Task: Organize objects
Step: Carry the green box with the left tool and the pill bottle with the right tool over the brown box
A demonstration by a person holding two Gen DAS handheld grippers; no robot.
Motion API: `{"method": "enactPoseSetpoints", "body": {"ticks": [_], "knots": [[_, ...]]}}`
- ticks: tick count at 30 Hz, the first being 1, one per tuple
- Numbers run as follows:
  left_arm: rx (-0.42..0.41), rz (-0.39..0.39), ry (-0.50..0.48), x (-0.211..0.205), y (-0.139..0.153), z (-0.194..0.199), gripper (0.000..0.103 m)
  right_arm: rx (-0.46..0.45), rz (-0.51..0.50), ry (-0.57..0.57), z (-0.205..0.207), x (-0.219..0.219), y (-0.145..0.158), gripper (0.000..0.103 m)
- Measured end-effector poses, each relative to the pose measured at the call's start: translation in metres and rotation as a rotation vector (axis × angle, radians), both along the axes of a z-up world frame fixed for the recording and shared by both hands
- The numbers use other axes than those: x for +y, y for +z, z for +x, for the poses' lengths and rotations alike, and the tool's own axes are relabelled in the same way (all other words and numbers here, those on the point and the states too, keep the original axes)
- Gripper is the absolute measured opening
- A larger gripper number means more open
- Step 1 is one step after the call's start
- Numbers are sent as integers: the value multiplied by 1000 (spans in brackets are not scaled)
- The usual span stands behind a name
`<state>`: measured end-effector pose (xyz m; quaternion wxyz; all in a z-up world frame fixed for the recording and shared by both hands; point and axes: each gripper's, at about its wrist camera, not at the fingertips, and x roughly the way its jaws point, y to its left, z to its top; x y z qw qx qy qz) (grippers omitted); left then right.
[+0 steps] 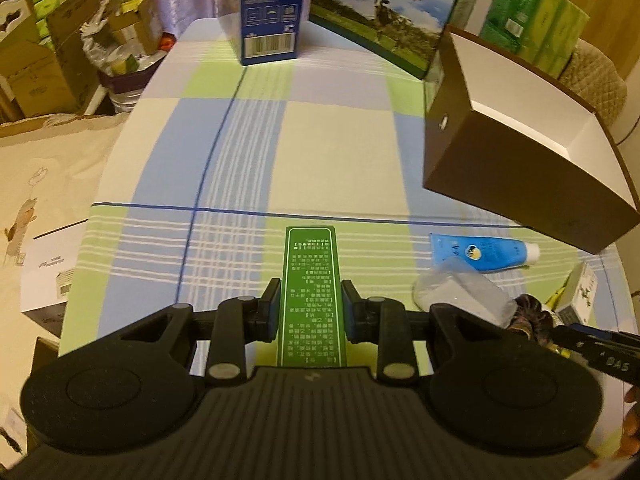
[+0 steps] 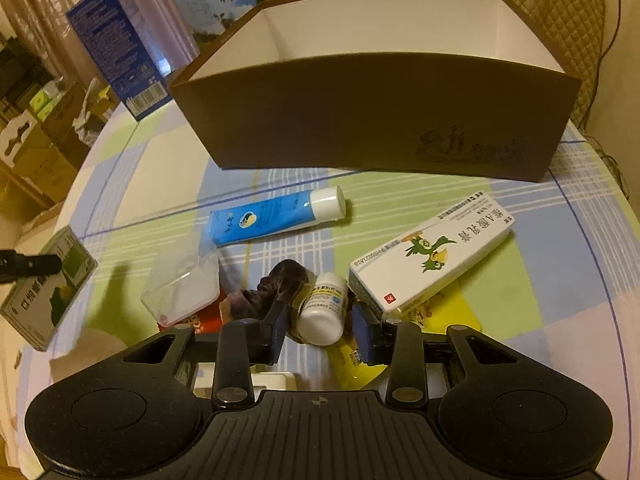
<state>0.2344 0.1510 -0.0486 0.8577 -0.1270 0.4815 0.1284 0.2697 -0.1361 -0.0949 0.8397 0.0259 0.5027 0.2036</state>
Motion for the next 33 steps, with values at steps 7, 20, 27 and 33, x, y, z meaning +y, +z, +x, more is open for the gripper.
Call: {"method": "enactPoseSetpoints", "body": {"ticks": [7,20,27,33], "knots": [[-2,-8,-3,-3,0,0,26,0,-16,-38,2,-1,0,33],[9,-20,-46,-13,-5,8,26,-21,-105,8,10,22,-19,29],[1,-26,-62,-20,-2,6,26,-29,-99,16,8,18,-16,24],[-29,-29,-83,-31,10,7,26,-40,-27,8,2,2,10,24]]}}
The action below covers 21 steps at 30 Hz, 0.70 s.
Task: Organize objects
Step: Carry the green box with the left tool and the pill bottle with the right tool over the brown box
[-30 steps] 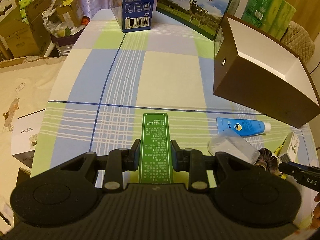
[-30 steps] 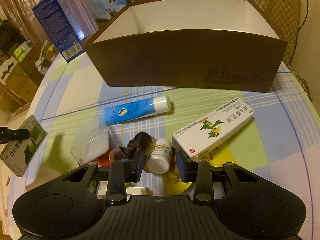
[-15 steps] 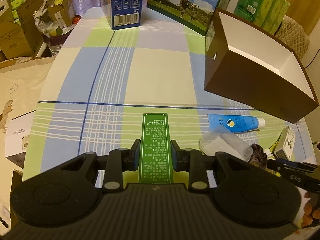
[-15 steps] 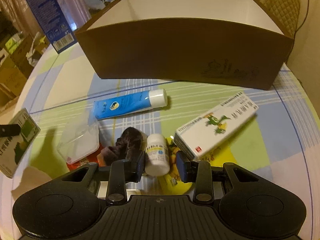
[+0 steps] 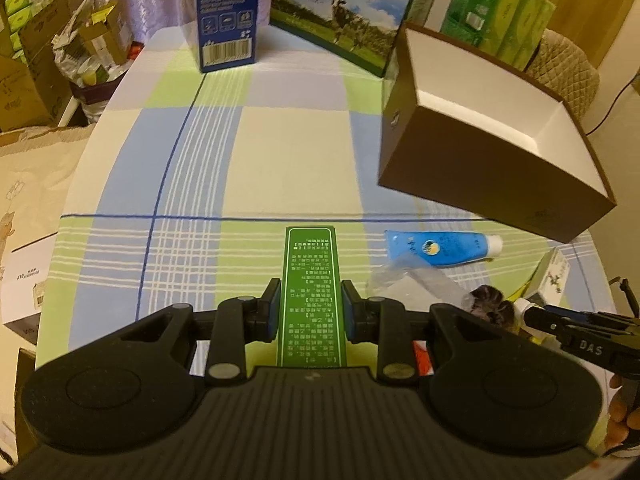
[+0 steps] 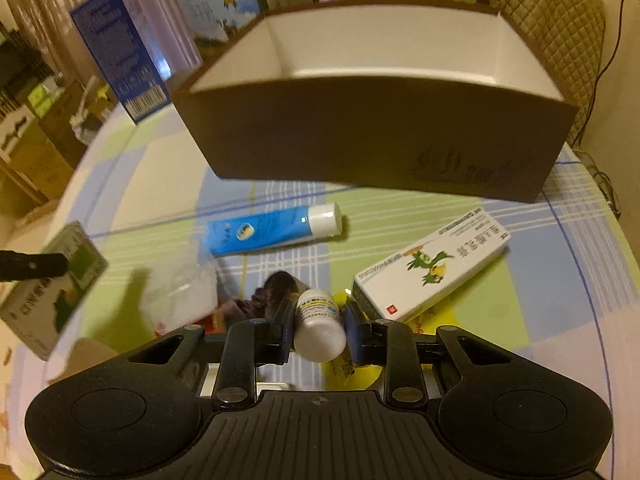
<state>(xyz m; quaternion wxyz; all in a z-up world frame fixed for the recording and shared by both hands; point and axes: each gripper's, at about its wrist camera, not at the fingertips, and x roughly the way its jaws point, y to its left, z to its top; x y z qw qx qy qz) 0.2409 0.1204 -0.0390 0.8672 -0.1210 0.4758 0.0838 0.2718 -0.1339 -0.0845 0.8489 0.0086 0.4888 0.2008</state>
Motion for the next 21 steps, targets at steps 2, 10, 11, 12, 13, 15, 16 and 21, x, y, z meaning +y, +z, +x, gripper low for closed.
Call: {"method": "enactPoseSetpoints", "body": {"ticks": [2,10,11,12,13,15,16,21], "knots": [[-11,1,-14,-7,5,2,26,-8,18,0,-2,-4,8,24],[-73,-1,-96,-40,28,18,26,-66,70,0,-1,-21,39,24],[-80,-1,-108,-45,30,21,26,-76,74,-1,0,-23,43,24],[-89,-1,-121,-51,33,25,26,-85,78,-1,2,-25,46,24],[-97,-3,-133,-56,35,29,26,-94,80,-1,4,-27,50,24],[-113,-3,-154,-66,39,38,26,-112,83,-1,9,-30,58,24],[-120,-3,-163,-71,41,42,26,-122,85,0,12,-32,62,24],[-151,4,-200,-93,50,67,26,-166,87,4,27,-40,78,24]]}}
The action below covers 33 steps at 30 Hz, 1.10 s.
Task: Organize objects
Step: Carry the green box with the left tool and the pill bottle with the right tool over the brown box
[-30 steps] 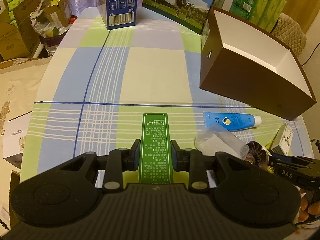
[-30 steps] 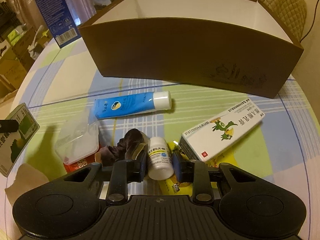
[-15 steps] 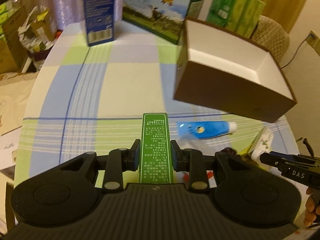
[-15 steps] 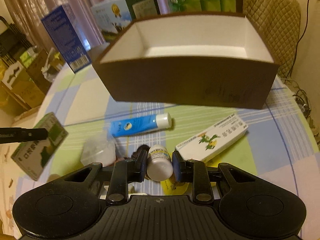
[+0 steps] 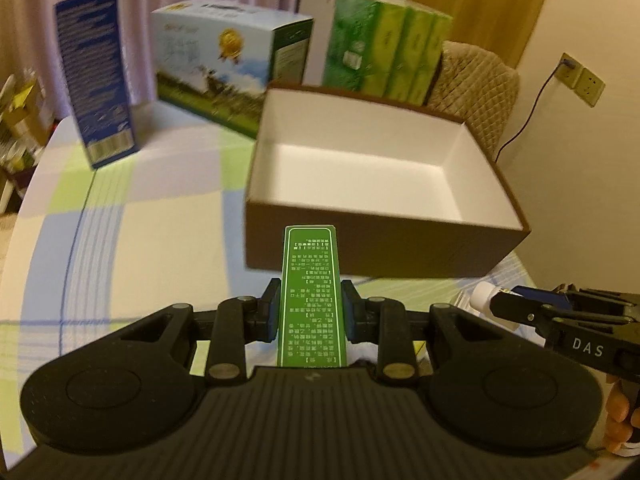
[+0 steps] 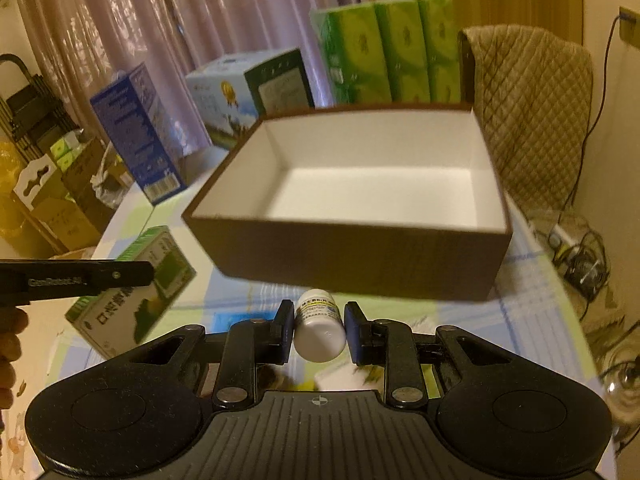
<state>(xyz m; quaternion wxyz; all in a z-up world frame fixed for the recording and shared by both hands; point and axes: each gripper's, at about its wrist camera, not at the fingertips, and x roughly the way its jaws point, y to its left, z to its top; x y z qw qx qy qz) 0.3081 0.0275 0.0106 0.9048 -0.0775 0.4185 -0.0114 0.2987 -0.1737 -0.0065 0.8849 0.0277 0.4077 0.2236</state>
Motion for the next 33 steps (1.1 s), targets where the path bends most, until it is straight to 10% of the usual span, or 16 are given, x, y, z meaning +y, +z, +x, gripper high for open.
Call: {"method": "enactPoseSetpoints", "body": {"ticks": [16,33], "knots": [[-61,26,-56,-49,18,98,26,-95,31,-17,85,-18,28,24],[44,22,-36,-79,-39,201,26,27,-3,-84,173,-16,-30,24]]}}
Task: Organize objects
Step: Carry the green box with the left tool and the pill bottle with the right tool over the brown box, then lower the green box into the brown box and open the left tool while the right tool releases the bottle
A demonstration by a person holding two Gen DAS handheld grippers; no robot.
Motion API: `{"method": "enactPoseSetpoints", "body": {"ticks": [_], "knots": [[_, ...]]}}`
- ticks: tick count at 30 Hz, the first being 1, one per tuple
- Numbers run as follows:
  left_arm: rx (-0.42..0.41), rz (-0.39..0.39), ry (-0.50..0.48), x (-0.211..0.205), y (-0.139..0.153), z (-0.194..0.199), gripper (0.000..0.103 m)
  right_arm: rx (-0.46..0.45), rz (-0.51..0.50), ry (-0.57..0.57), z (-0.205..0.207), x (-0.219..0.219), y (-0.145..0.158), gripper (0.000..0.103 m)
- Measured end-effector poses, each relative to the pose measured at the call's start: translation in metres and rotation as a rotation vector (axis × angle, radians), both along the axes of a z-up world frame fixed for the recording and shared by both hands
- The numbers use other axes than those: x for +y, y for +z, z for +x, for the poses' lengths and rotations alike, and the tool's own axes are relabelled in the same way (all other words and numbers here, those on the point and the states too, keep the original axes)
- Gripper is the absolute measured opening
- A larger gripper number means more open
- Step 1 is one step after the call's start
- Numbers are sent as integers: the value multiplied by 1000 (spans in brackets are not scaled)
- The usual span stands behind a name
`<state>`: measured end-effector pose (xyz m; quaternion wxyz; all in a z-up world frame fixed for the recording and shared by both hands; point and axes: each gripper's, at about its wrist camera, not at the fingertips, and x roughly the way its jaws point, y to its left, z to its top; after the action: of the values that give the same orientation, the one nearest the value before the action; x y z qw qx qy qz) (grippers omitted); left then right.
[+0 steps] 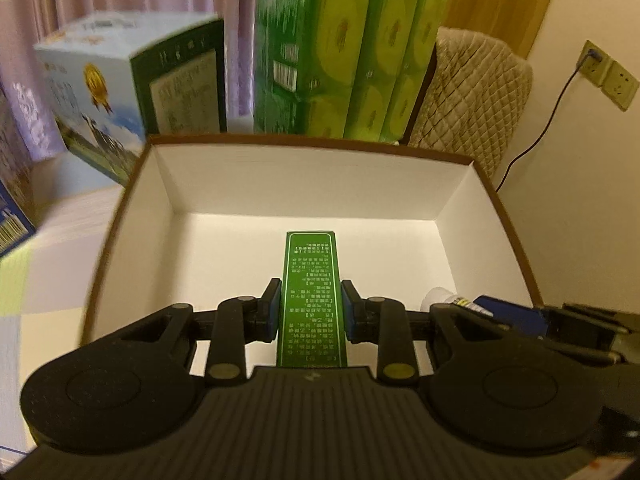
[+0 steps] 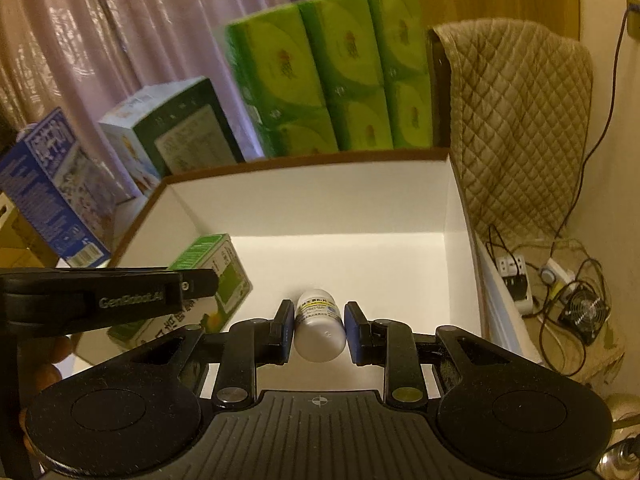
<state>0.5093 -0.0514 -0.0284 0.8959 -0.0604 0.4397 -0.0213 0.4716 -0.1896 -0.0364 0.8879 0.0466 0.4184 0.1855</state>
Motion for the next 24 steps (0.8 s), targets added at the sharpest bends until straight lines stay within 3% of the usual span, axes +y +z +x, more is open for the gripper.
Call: {"method": "enactPoseSetpoints", "body": {"ticks": [10,13,18,24], "knots": [[48,-33,16,-4,-27,24,26,51,-11,-29,18,-2,-23,24],[50,-48,11,-1,-29,24,34,59,-10,-34,21,-3,-26,24],[67,-45,16,7,-30,21,35,66,-5,-37,24,-2,-27,24],[77,-40,31,24,-27,10,44,62,115,-11,26,-4,-24,29]]}}
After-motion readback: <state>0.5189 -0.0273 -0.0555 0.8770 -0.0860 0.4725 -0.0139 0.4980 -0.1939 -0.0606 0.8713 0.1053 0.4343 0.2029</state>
